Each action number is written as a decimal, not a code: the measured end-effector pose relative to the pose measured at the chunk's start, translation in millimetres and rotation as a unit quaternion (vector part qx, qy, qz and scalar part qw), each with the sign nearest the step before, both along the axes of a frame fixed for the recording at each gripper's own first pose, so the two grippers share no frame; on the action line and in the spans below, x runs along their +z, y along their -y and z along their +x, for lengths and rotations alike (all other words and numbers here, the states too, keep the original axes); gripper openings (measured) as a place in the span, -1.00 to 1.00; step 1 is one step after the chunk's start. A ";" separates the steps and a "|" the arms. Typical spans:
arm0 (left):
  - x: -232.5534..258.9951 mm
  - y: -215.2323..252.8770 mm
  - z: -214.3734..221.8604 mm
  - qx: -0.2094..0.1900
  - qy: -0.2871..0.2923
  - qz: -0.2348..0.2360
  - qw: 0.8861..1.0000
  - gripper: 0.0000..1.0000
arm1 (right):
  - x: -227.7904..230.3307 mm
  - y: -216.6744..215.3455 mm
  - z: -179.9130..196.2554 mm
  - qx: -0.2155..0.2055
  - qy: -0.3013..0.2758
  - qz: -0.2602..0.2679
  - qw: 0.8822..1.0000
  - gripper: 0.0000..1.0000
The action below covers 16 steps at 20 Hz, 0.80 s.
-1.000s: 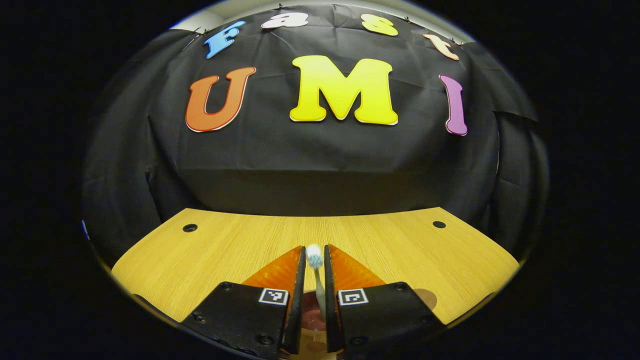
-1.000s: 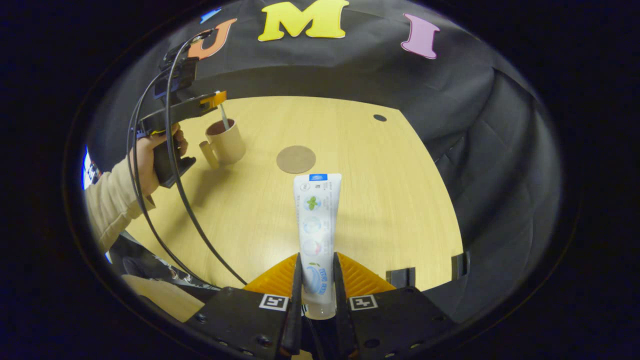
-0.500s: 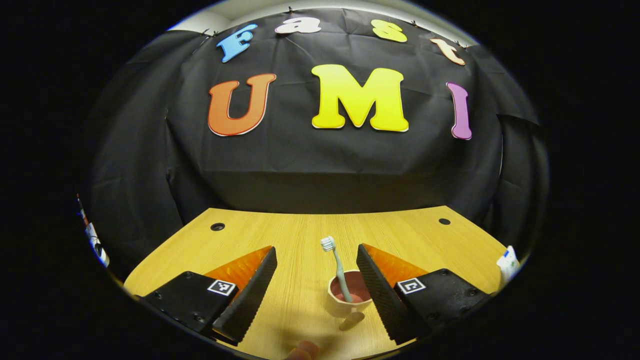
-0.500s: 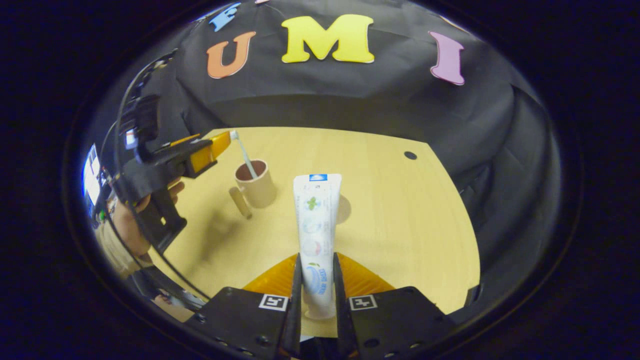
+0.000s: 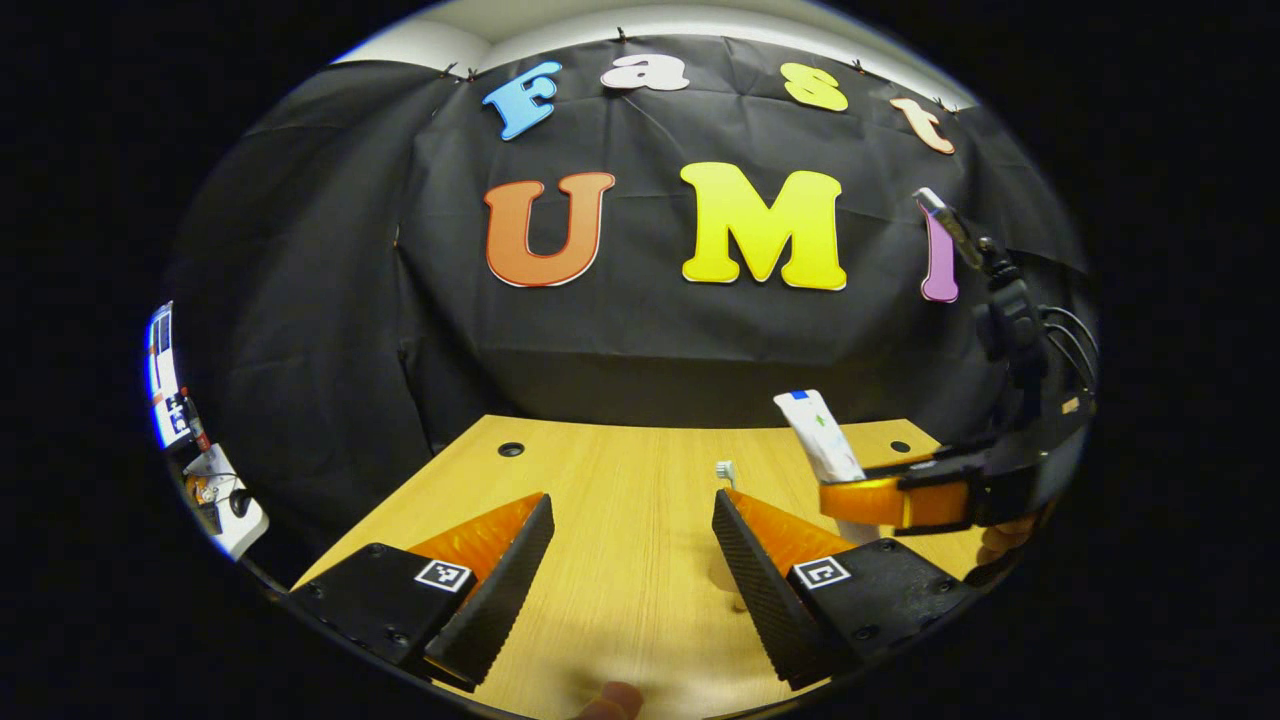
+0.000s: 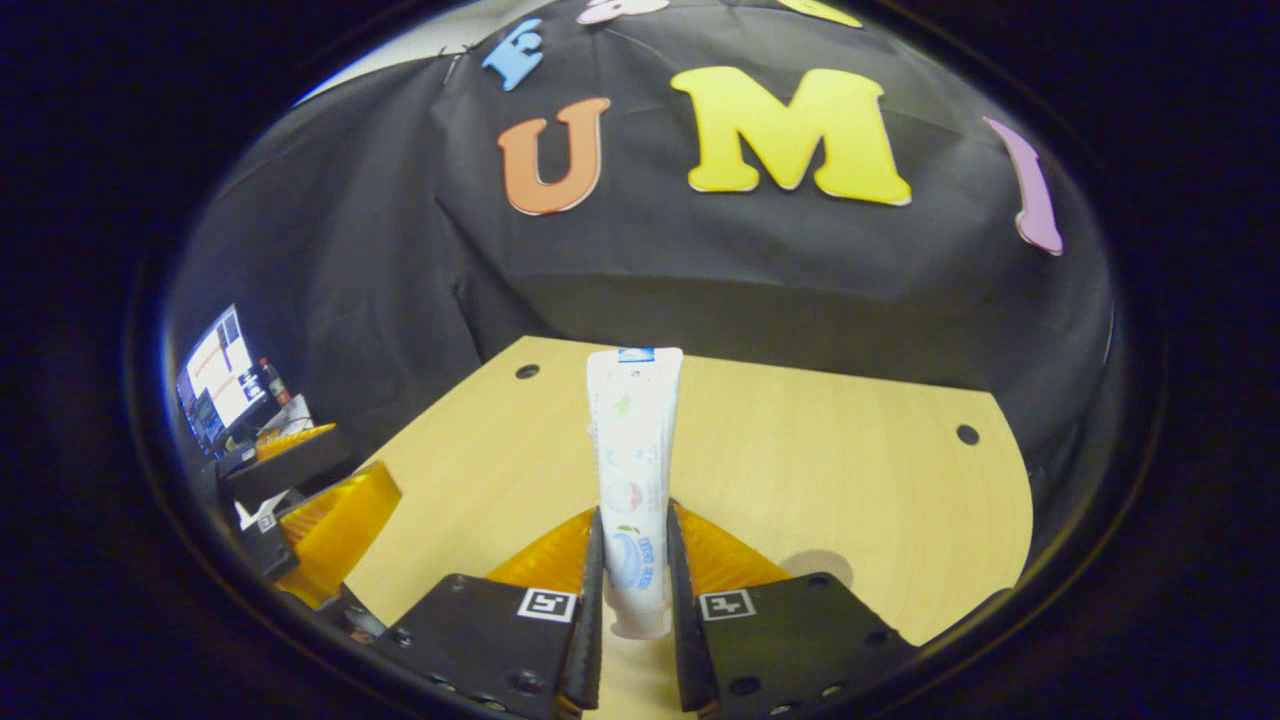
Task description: Put the toothbrush and toothpaste on the desktop into the cup, then pick up the cup and place it on the coaster on the desktop.
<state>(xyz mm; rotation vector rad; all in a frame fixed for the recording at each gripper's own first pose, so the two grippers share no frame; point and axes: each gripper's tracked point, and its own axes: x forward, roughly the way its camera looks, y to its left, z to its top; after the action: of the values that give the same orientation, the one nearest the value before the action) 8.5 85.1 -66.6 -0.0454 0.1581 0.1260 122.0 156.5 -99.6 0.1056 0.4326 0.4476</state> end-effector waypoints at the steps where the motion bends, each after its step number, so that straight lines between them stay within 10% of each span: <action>1: -0.7 -3.6 -5.9 0.006 -0.002 -0.003 1.000 1.00 | -0.3 -10.7 8.4 0.011 0.013 -0.004 1.000 -0.40; 16: -27.8 17.1 -28.8 0.064 -0.086 -0.010 0.994 1.00 | -29.2 -29.1 38.9 0.079 0.050 -0.010 0.996 -0.26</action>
<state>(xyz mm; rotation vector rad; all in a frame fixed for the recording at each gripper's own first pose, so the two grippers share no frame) -20.3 68.0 -94.4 -0.0648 0.3279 0.2561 160.9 185.6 -128.8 0.0285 0.3480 0.6022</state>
